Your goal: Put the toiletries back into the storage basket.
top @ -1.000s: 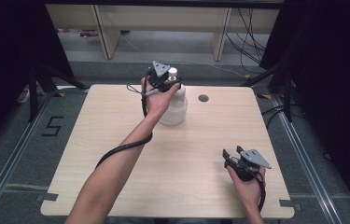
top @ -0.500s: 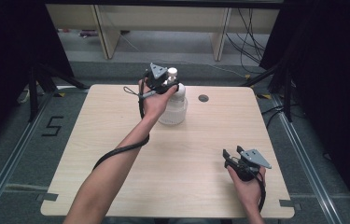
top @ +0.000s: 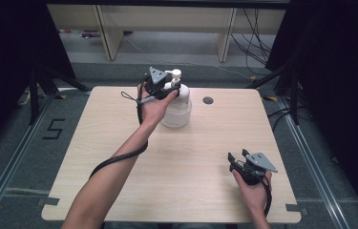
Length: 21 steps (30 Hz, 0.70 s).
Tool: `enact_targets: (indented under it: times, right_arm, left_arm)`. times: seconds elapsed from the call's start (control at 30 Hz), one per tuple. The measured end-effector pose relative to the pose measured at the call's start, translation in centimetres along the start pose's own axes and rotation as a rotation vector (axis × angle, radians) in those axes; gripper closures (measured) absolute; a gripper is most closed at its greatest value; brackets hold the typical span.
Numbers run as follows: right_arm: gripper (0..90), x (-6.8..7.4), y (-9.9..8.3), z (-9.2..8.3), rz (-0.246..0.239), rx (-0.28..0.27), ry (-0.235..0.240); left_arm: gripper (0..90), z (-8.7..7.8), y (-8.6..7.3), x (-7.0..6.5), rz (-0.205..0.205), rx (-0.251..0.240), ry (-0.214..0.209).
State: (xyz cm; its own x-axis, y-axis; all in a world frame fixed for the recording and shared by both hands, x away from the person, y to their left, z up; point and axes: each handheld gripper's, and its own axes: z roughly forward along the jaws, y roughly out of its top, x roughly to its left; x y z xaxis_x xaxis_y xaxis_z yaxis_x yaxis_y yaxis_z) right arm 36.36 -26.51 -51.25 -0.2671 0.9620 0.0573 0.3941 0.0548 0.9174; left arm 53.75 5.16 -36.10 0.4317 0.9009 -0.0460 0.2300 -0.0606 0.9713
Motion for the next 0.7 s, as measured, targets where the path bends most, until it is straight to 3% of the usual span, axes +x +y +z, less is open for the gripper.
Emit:
enact_targets:
  times: [0.27,0.7]
  right_arm:
    - [39.7,-0.1,0.0,0.0,-0.005,-0.014,-0.007]
    - [39.7,0.0,0.0,0.0,0.001,-0.008,0.003]
  left_arm:
    - [39.2,-1.3,0.1,0.1,0.021,-0.022,0.0]
    - [38.9,-3.6,-1.3,1.5,0.029,0.017,-0.007]
